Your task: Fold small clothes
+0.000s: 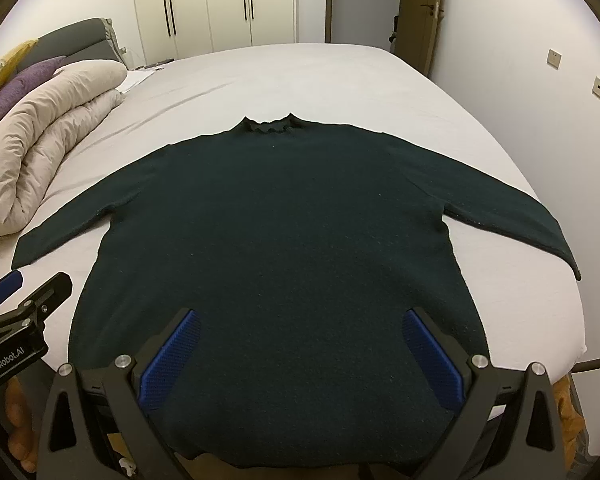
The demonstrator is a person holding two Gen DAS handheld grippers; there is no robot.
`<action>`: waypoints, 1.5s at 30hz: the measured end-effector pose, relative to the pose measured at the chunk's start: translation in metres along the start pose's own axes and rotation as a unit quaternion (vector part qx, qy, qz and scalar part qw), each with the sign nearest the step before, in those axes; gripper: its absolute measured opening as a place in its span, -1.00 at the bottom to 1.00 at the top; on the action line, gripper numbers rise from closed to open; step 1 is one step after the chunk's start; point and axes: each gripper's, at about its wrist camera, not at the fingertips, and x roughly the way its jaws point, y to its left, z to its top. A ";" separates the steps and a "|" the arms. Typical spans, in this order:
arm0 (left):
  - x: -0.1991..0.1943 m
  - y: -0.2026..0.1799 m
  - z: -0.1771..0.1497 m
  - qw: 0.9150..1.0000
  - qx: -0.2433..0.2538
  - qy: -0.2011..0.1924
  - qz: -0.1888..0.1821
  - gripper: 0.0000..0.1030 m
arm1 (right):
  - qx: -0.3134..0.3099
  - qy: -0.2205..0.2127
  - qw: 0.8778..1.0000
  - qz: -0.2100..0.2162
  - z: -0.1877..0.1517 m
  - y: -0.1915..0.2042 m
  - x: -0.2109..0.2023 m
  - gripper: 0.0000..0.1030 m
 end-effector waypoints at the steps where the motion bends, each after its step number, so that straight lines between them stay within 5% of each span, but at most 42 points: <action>1: 0.001 0.001 0.000 1.000 0.000 0.000 0.001 1.00 | 0.000 0.000 1.000 -0.001 0.000 0.000 0.000 1.00; 39: -0.008 0.001 -0.004 0.999 -0.008 -0.035 0.023 1.00 | 0.001 0.004 1.000 -0.007 -0.002 0.000 0.002 1.00; 45: -0.004 0.024 -0.009 0.999 -0.028 -0.035 -0.008 1.00 | 0.006 0.001 1.000 0.000 -0.002 -0.002 0.001 1.00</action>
